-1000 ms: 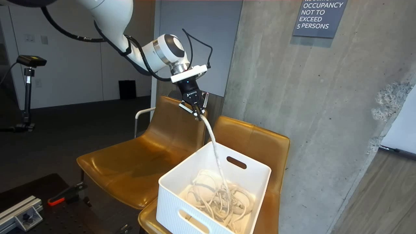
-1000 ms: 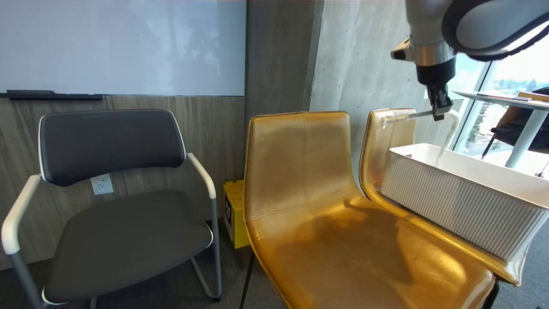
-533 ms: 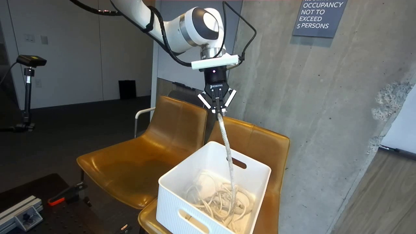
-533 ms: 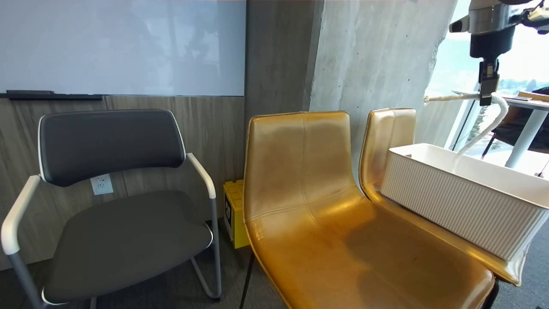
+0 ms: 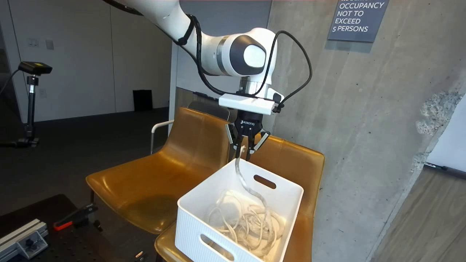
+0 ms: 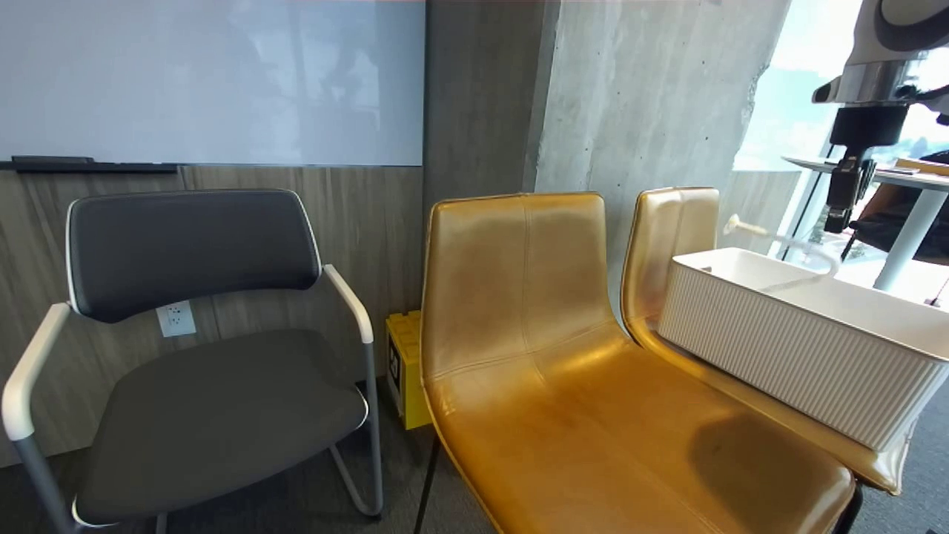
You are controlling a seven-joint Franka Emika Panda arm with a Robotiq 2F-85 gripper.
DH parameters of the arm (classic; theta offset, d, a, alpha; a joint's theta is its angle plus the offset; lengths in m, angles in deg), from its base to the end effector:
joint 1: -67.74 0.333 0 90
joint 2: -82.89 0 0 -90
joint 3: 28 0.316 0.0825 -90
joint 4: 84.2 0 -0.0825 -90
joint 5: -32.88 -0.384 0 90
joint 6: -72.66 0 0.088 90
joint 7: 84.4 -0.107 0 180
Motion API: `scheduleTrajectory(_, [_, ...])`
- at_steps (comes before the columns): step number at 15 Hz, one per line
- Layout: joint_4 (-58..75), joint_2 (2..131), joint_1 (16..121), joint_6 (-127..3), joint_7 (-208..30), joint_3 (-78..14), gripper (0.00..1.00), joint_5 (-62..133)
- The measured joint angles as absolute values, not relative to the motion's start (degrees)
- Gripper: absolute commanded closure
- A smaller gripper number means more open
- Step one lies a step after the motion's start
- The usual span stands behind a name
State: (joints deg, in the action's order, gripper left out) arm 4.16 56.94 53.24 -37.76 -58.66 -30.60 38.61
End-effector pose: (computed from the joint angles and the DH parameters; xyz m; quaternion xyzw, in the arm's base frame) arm 0.6463 -0.2018 0.3861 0.9932 0.0960 -0.0520 0.0400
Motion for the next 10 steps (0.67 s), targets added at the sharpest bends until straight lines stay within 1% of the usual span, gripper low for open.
scheduleTrajectory(4, [9.05,57.01,53.69,-45.49,-60.16,-30.53,0.06,36.53])
scheduleTrajectory(5, [10.19,57.01,54.07,-47.90,-60.38,-30.52,0.01,36.54])
scheduleTrajectory(10, [12.41,55.44,54.57,-55.83,-60.62,-31.22,0.00,36.92])
